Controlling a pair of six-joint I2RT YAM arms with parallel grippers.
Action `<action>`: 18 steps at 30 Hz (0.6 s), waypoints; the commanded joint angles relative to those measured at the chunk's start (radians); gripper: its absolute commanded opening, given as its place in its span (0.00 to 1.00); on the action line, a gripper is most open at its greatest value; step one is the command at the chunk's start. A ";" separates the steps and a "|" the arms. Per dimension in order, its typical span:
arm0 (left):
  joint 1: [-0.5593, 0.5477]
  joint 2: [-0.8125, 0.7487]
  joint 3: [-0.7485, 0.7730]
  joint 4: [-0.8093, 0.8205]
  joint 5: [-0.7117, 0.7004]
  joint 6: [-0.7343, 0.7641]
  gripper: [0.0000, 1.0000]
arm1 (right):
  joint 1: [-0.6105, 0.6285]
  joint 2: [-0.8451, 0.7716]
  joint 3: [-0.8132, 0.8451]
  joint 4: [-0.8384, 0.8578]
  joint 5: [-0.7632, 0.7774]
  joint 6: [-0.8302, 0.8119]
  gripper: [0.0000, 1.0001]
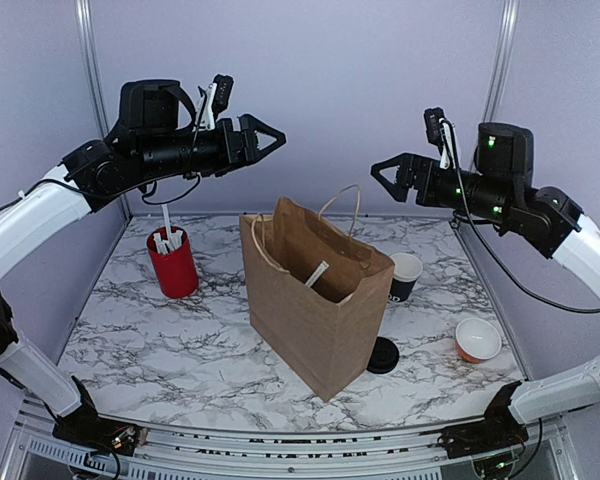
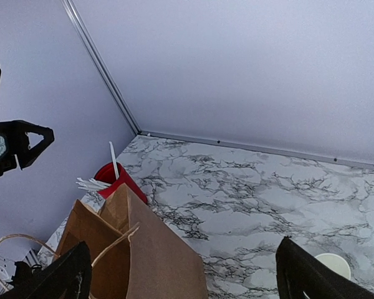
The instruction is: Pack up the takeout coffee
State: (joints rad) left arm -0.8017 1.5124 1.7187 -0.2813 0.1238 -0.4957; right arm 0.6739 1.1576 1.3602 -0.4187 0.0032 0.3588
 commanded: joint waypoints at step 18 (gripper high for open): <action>0.097 -0.273 -0.243 0.030 -0.375 -0.037 0.99 | -0.026 -0.097 -0.088 0.022 0.311 -0.030 1.00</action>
State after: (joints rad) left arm -0.7647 1.2999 1.5486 -0.2668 -0.1497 -0.4816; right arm 0.6727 1.1027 1.3106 -0.4118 0.1616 0.3523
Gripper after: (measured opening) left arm 0.991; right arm 0.997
